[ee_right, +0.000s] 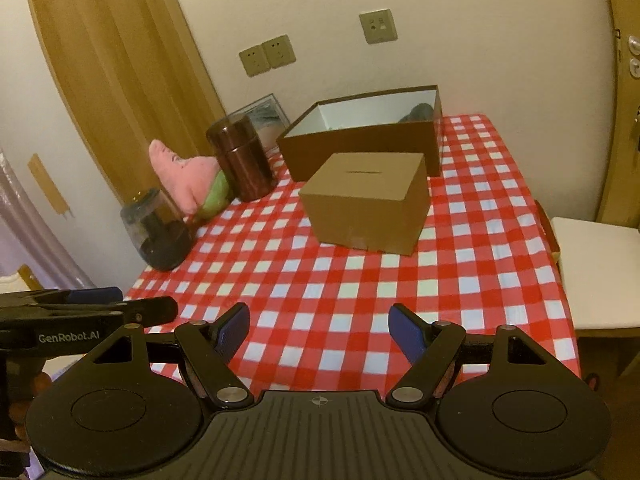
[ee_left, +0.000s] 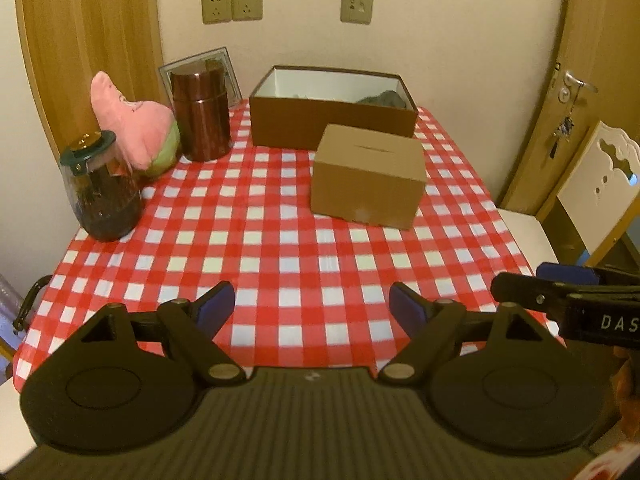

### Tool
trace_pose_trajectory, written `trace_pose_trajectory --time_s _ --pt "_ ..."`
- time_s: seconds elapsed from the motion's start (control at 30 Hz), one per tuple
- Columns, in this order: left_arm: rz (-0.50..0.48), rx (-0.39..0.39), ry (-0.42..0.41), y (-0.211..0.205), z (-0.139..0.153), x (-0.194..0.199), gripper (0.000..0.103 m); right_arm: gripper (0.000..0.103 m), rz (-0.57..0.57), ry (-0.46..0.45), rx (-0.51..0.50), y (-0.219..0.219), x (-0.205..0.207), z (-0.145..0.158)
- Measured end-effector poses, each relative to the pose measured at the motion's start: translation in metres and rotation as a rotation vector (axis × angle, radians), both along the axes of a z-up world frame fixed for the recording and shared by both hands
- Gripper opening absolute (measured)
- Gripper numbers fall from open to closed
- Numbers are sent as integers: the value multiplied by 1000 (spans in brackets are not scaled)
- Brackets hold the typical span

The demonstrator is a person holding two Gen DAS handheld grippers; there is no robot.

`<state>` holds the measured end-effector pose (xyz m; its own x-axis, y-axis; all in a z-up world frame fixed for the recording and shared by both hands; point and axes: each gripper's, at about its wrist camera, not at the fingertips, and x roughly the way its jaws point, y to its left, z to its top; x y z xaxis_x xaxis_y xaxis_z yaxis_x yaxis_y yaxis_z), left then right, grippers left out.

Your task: Organize soft objects

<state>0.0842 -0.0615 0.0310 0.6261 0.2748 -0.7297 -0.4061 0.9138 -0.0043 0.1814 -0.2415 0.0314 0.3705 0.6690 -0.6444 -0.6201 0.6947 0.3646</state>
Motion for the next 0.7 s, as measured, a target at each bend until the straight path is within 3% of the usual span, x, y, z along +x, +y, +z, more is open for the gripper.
trace_pose_trajectory --time_s 0.7 --pt "-94 3 29 17 8 -7 83 76 -64 10 -36 17 -19 4"
